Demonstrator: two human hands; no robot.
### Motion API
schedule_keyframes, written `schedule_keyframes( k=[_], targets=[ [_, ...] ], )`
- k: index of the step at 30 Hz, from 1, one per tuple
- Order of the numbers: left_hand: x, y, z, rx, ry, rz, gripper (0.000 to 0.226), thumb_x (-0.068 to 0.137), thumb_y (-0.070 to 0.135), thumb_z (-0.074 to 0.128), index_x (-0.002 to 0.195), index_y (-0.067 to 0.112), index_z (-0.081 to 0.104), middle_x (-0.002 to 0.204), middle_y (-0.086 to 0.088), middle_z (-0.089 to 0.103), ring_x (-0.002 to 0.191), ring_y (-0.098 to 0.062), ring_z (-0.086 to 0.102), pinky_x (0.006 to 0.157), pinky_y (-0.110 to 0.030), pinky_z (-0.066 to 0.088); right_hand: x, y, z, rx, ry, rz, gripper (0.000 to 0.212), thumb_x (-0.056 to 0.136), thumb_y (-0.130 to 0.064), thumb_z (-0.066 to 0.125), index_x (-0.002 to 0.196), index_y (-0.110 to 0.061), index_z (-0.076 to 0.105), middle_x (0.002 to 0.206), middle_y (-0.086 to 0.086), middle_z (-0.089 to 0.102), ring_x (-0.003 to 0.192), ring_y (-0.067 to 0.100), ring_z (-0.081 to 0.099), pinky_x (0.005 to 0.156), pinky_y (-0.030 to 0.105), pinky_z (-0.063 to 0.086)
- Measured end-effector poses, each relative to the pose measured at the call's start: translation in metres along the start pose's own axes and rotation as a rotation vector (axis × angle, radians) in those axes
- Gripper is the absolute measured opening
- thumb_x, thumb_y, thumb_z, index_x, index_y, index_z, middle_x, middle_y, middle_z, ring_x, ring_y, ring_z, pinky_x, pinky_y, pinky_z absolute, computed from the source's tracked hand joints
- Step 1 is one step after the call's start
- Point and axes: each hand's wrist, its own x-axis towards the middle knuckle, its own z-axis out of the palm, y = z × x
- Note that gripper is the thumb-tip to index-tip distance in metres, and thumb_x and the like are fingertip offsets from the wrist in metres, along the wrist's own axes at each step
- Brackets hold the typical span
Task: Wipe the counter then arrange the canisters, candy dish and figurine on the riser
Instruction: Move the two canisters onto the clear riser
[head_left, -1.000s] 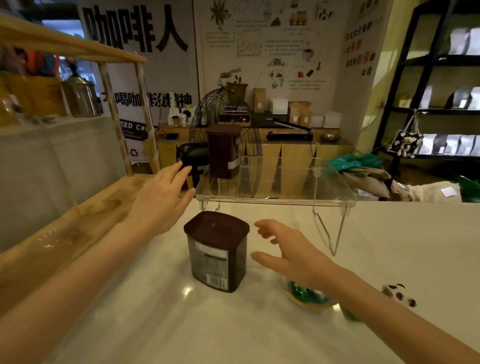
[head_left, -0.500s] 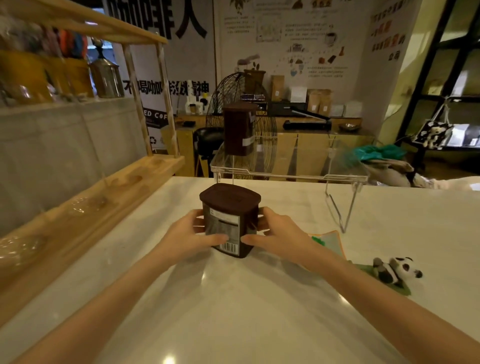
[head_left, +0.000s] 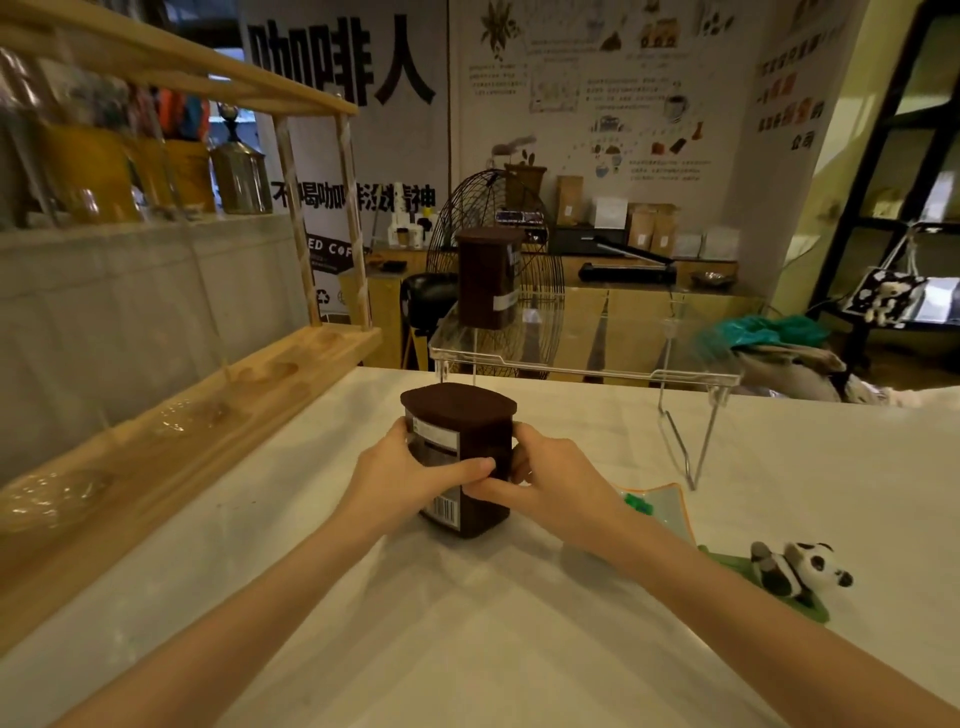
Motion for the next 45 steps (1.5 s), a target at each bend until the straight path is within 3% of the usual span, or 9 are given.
schedule_keyframes(
  k=[4,9,14,20,25,28,32,38,45],
  targets=[
    [0.005,0.015,-0.022,-0.003,-0.003,0.013,0.085,0.056,0.043,0.079,0.13,0.024,0.042,0.122,0.001,0.058,0.112,-0.02,0.052,0.09,-0.034,0.046,0.003,-0.012,-0.018,-0.042,0.028,-0.124,0.059,0.079,-0.052,0.058,0.127,-0.023,0.043,0.104,0.0,0.067,0.089,0.015,0.062,0.078,0.034,0.055],
    [0.013,0.051,-0.057,-0.058,-0.112,0.172,0.067,0.05,0.033,0.083,0.109,0.035,0.052,0.097,0.021,0.059,0.091,-0.002,0.057,0.07,-0.02,0.048,0.006,-0.019,-0.041,0.013,0.077,-0.309,0.057,0.083,-0.047,0.054,0.134,-0.026,0.038,0.109,-0.004,0.067,0.093,0.011,0.061,0.078,0.031,0.054],
    [0.033,0.081,-0.077,-0.16,-0.189,0.151,0.051,0.038,0.032,0.082,0.085,0.035,0.061,0.086,0.01,0.071,0.087,-0.011,0.064,0.07,-0.026,0.051,0.016,-0.024,-0.063,0.292,0.16,-0.355,0.066,0.079,-0.037,0.063,0.137,-0.027,0.034,0.118,-0.013,0.061,0.104,0.001,0.059,0.086,0.021,0.051],
    [0.074,0.106,-0.054,-0.32,-0.297,0.264,0.083,0.049,0.027,0.084,0.124,0.016,0.052,0.119,-0.006,0.065,0.11,-0.023,0.061,0.099,-0.045,0.047,0.036,-0.017,-0.097,0.346,0.375,-0.318,0.069,0.074,-0.026,0.072,0.135,-0.026,0.04,0.108,-0.015,0.063,0.101,-0.001,0.062,0.083,0.014,0.051],
    [0.11,0.106,-0.022,-0.346,-0.392,0.365,0.04,0.063,0.02,0.075,0.098,0.033,0.062,0.092,0.015,0.073,0.094,-0.004,0.066,0.079,-0.022,0.055,0.054,0.002,-0.104,0.296,0.476,-0.238,0.07,0.073,-0.018,0.074,0.134,-0.025,0.041,0.1,-0.023,0.059,0.1,0.003,0.062,0.09,0.028,0.052],
    [0.125,0.1,-0.008,-0.285,-0.389,0.397,0.041,0.074,0.018,0.069,0.113,0.025,0.058,0.102,0.014,0.068,0.095,0.001,0.063,0.081,-0.018,0.052,0.065,0.015,-0.102,0.269,0.491,-0.177,0.07,0.071,-0.015,0.076,0.132,-0.026,0.044,0.095,-0.026,0.059,0.092,-0.003,0.062,0.09,0.032,0.054],
    [0.137,0.091,0.001,-0.272,-0.402,0.378,0.042,0.079,0.017,0.065,0.12,0.021,0.056,0.101,0.014,0.067,0.087,0.008,0.064,0.068,-0.007,0.051,0.078,0.027,-0.097,0.223,0.47,-0.12,0.065,0.071,-0.018,0.075,0.129,-0.026,0.047,0.104,-0.012,0.065,0.1,0.006,0.063,0.093,0.037,0.053],
    [0.149,0.092,0.006,-0.144,-0.366,0.417,0.043,0.081,0.022,0.063,0.123,0.016,0.055,0.115,-0.003,0.067,0.106,-0.012,0.062,0.095,-0.029,0.049,0.089,0.028,-0.102,0.161,0.391,-0.062,0.061,0.079,-0.018,0.068,0.134,-0.023,0.041,0.119,0.0,0.064,0.105,0.012,0.059,0.094,0.031,0.049],
    [0.155,0.101,0.015,-0.022,-0.193,0.438,0.045,0.082,0.023,0.063,0.124,0.01,0.053,0.114,-0.008,0.067,0.103,-0.014,0.062,0.09,-0.031,0.052,0.108,0.032,-0.111,0.103,0.363,0.03,0.058,0.08,-0.019,0.067,0.131,-0.018,0.042,0.121,0.005,0.063,0.103,0.018,0.061,0.082,0.026,0.047]
  ],
)
